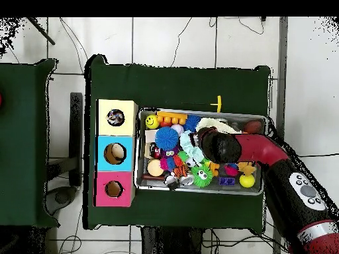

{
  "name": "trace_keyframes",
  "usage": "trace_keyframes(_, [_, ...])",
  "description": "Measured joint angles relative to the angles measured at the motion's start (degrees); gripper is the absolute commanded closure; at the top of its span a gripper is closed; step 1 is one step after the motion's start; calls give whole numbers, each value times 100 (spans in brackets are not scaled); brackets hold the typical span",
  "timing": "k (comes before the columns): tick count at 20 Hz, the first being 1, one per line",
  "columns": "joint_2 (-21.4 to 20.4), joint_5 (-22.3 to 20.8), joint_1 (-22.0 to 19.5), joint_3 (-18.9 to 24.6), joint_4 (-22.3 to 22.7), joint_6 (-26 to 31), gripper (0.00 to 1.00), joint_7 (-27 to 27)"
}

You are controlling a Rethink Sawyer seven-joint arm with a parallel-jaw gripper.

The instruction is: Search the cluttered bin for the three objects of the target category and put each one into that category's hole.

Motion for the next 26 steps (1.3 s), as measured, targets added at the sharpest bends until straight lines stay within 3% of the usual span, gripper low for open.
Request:
trace_keyframes(7, [15, 5, 190, -242, 150, -396, 0, 0])
trace_keyframes(20, [-520, 247, 209, -387, 471, -404, 0, 1])
trace_keyframes(23, [-645, 452, 335, -489, 687, -411, 0, 18])
trace_keyframes(26, [-755, 714, 717, -692, 918, -551, 0, 135])
